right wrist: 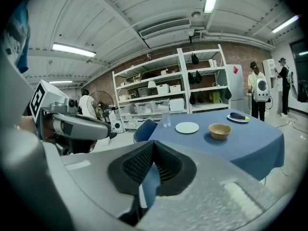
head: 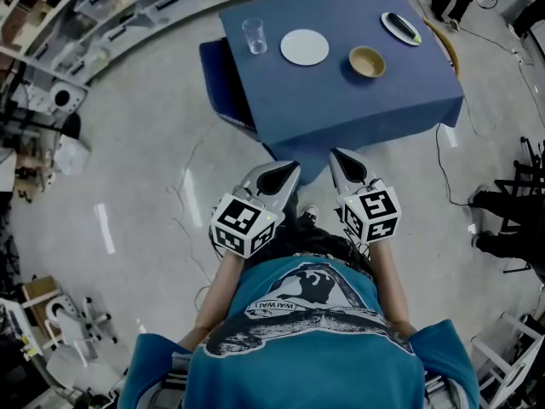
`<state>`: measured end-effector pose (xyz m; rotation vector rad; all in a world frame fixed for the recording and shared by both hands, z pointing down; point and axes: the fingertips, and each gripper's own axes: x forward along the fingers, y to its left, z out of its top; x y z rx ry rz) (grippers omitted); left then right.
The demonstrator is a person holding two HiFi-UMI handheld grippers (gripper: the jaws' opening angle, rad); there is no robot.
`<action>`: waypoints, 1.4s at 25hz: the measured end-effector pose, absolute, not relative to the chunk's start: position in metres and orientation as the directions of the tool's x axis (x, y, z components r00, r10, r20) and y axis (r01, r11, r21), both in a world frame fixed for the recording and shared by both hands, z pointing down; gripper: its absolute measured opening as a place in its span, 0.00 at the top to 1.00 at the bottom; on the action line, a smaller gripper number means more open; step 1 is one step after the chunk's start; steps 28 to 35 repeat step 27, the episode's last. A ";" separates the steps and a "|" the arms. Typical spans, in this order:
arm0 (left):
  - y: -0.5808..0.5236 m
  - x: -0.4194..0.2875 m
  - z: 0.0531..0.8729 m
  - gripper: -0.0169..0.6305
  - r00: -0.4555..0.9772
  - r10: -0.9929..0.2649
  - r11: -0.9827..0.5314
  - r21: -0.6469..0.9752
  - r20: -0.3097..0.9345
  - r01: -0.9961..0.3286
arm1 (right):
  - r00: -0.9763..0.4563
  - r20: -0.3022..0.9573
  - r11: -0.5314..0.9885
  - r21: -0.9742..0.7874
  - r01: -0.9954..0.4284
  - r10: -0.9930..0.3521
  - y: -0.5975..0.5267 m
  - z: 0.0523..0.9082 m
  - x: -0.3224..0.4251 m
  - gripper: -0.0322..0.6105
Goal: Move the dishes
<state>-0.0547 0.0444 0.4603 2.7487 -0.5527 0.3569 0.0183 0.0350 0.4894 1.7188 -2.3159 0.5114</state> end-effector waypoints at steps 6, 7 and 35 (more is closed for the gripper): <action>0.057 -0.056 0.458 0.95 0.899 -0.326 -0.884 0.243 0.292 -0.399 | -0.317 0.366 0.293 -0.121 -0.948 -0.875 0.043 0.487 0.007 0.95; 0.059 -0.056 0.457 0.95 0.900 -0.325 -0.885 0.241 0.291 -0.398 | -0.320 0.364 0.299 -0.116 -0.947 -0.875 0.044 0.486 0.006 0.95; 0.075 -0.050 0.460 0.95 0.905 -0.309 -0.893 0.237 0.292 -0.382 | -0.349 0.366 0.342 -0.086 -0.936 -0.863 0.052 0.487 -0.003 0.95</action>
